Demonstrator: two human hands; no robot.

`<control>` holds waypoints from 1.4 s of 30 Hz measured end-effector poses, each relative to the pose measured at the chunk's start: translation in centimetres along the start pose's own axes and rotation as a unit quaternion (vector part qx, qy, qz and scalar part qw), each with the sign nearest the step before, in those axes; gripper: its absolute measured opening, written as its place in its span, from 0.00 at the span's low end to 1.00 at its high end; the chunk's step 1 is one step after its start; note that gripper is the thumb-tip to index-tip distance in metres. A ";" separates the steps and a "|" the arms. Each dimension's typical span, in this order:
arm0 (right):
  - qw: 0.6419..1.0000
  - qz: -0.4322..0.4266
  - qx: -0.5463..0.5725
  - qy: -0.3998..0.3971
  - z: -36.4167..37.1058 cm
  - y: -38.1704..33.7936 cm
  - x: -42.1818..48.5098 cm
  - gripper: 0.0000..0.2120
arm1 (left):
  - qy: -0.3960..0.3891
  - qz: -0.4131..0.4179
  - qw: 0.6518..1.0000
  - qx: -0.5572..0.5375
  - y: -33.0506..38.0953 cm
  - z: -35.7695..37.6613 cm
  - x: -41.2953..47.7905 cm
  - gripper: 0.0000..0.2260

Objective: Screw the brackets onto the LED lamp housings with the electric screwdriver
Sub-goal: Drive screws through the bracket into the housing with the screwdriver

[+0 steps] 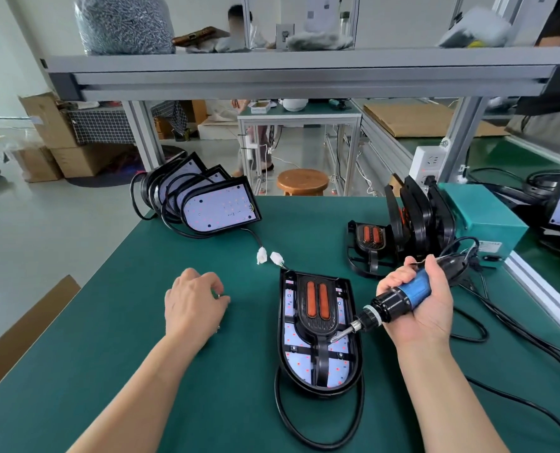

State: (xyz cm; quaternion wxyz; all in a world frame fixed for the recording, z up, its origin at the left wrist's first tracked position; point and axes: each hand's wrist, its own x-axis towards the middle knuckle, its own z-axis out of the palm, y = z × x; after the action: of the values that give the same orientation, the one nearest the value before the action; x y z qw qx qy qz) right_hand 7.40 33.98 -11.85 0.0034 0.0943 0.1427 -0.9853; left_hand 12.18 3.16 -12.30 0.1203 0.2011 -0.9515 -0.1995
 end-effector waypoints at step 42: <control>1.000 0.008 0.025 0.012 0.2 0.1 -0.1 0.10 | 0.012 0.093 0.987 -0.129 4.7 -2.8 -3.1 0.05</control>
State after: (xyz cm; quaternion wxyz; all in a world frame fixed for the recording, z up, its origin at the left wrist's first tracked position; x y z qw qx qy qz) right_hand 7.48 33.86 -11.67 0.0071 0.1073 0.1176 -0.9872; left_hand 14.30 7.49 -8.23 0.1749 0.0969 -0.9306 -0.3065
